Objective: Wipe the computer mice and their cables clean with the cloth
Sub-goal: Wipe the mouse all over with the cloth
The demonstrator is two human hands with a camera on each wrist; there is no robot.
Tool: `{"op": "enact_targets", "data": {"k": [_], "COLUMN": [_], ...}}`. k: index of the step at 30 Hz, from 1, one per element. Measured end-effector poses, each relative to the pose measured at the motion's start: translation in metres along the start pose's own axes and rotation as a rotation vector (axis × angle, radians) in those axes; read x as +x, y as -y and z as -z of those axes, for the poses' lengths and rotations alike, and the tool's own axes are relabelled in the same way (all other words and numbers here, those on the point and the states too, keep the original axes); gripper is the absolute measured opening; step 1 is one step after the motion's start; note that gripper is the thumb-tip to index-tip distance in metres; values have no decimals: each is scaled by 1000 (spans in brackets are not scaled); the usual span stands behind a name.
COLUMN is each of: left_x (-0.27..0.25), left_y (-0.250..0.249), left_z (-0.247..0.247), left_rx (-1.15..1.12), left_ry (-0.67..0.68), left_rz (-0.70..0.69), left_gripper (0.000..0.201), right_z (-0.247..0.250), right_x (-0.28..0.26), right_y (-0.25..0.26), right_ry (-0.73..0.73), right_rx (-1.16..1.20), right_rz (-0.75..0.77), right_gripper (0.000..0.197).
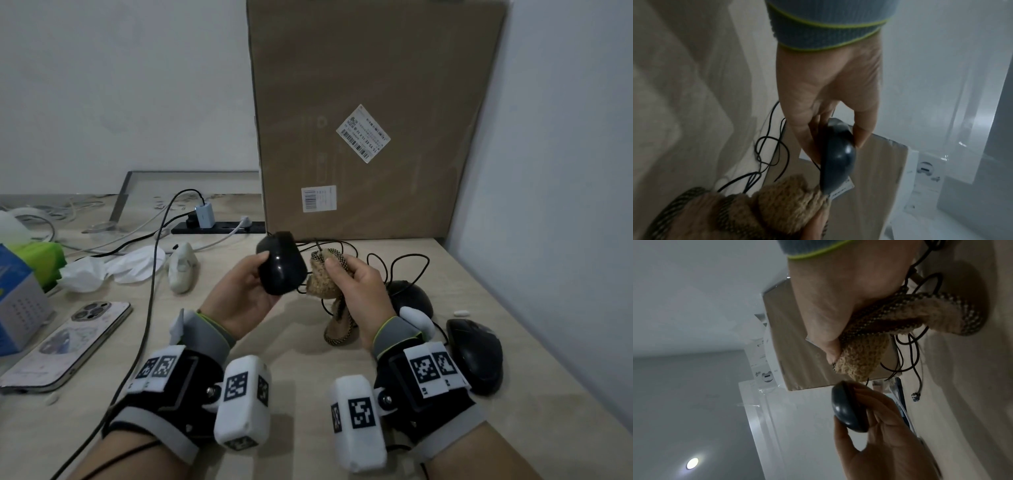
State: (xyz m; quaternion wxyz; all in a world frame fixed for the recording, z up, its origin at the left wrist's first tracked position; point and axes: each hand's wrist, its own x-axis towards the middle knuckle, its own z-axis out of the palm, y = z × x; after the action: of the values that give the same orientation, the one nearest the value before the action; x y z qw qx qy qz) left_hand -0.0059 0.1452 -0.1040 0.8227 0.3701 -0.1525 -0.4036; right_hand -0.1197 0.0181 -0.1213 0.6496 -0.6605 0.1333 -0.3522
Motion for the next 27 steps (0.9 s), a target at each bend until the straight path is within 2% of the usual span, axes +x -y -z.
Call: {"op": "enact_targets", "data": {"k": [3,5,7,15,18,21,23,26,27], "left_x": [-3,-4,-4,-4,-7,-8,-8,-5,-3], "left_y": [6,6,6,0,-7,-7,-4,-9,-13], "left_z": [-4,-2,1,3,8,8,6,5,8], "left_rx": [48,51,79,151,143,216,232,93,23], "left_ry": [113,219,283,349,390,370,344,184,110], "left_rz": [79,112,144,160,178,183,127,-43,-111], "left_gripper": [28,46,57,66,67,62,57,27,26], "right_z": [-1,-3,-4,1,1,0,-2,-5,-5], "right_x": [1,0,-1,-3,-4,-7,-7,-6,-5], "right_y": [-1,-4,-5,1,0,3,2,1,1], "right_ry": [33,76,116,174,188,221,221,182,164], "right_rx": [-101,-163,-183,-205,-256,-268,-287,-294,-296], "right_rz": [-21,-59,-106,-212,-225,-236,-231,-152,-131], "right_gripper": [19,25,25,24,33,26,28,49,51]}}
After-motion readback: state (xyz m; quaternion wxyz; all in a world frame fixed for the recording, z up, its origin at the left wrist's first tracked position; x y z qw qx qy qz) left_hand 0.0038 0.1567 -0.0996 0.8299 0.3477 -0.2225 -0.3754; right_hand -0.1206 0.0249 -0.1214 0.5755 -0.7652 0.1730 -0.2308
